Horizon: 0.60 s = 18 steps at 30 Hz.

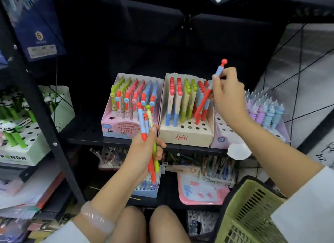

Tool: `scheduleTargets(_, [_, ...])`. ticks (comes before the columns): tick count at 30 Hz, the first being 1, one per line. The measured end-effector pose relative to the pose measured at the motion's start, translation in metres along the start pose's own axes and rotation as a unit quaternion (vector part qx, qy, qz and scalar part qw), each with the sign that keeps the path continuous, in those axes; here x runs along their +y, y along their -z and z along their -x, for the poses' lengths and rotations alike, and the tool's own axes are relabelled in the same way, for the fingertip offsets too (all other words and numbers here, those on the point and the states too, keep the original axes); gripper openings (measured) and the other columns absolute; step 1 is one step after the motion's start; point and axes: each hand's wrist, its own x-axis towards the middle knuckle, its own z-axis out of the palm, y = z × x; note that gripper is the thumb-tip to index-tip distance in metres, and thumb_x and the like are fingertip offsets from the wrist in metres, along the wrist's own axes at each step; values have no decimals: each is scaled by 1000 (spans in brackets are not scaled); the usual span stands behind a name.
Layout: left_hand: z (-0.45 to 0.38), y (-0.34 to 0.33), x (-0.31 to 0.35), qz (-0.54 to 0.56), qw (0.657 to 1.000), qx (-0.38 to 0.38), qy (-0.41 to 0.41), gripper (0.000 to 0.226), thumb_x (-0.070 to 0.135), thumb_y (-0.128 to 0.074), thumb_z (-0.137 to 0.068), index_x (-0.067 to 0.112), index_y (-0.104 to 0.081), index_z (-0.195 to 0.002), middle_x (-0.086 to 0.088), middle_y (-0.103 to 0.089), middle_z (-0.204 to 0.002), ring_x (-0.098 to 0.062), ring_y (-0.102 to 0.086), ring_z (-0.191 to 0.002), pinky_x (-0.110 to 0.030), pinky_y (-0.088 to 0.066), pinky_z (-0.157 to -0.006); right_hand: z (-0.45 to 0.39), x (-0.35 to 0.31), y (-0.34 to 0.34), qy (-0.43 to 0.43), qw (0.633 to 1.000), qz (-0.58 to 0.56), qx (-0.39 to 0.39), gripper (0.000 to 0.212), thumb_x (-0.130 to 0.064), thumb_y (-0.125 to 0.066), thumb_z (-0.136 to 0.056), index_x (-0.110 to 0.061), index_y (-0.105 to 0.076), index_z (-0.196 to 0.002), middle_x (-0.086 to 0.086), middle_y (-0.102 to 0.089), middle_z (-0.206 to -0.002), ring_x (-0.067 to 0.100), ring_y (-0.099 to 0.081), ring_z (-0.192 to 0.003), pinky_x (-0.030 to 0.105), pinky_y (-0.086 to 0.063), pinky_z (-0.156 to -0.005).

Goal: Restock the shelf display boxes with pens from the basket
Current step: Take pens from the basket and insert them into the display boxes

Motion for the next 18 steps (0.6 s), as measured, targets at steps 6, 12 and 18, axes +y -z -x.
scheduleTargets(6, [-6, -5, -6, 17, 999, 12, 28, 10, 18, -35, -101, 16, -43, -106, -5, -61, -56, -11, -42, -36, -20, -34, -35, 9, 43, -3, -15, 989, 133, -70, 21, -23, -39, -99, -3, -42, -105, 4, -48, -63, 26, -48, -64, 37, -40, -59])
scheduleTargets(12, [-3, -4, -6, -31, 999, -15, 6, 14, 20, -43, -98, 13, -53, -102, -1, -68, -63, -12, -55, -44, -21, -47, -43, 17, 50, -9, -38, 979, 147, -139, 15, -24, -51, -95, -10, -46, -92, -4, -45, -66, 18, -46, -65, 29, -30, -55])
scheduleTargets(18, [2, -12, -6, -34, 998, -43, -4, 17, 19, -43, -98, 10, -58, -98, -3, -71, -70, -13, -62, -50, -21, -50, -48, 30, 17, 0, -30, 999, 26, -18, 15, -25, -61, -89, -14, -52, -94, -8, -51, -70, 4, -48, -63, 8, -38, -61])
